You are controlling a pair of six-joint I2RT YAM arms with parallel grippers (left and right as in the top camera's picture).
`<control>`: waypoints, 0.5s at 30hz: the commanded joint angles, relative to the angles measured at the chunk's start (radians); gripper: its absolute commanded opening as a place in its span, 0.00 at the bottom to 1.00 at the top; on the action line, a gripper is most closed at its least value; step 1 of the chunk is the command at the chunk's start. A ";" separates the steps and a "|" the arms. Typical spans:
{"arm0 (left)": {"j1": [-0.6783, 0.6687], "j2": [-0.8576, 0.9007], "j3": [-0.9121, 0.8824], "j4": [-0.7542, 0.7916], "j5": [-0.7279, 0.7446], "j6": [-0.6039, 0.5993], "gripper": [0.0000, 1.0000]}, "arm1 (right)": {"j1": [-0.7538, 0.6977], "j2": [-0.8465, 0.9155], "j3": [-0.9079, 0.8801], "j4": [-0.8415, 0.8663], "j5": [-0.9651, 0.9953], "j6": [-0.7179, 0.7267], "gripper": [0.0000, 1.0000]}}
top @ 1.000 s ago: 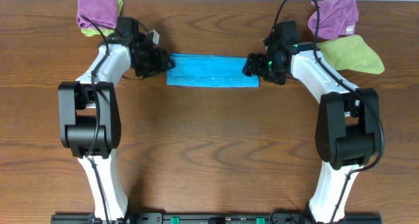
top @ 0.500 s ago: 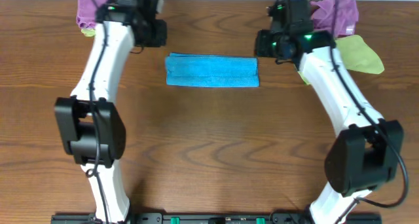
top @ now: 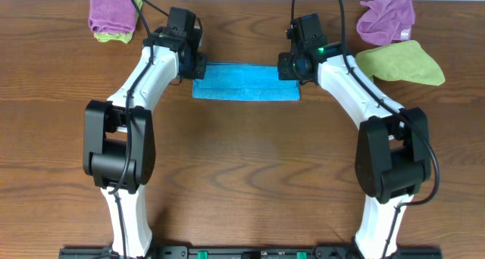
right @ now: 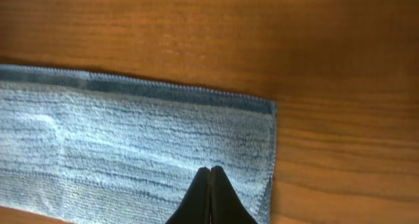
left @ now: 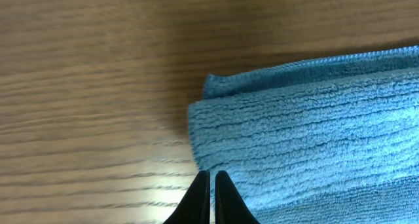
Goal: Fold the cloth
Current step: 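Grasp the folded blue strip's left and right ends with both grippers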
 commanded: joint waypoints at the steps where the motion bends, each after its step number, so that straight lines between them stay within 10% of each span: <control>1: 0.000 0.011 -0.036 0.026 0.061 -0.037 0.06 | -0.001 -0.004 0.005 0.010 0.018 -0.008 0.01; 15: -0.002 0.029 -0.112 0.135 0.097 -0.066 0.06 | -0.001 0.007 0.005 0.010 0.017 -0.008 0.01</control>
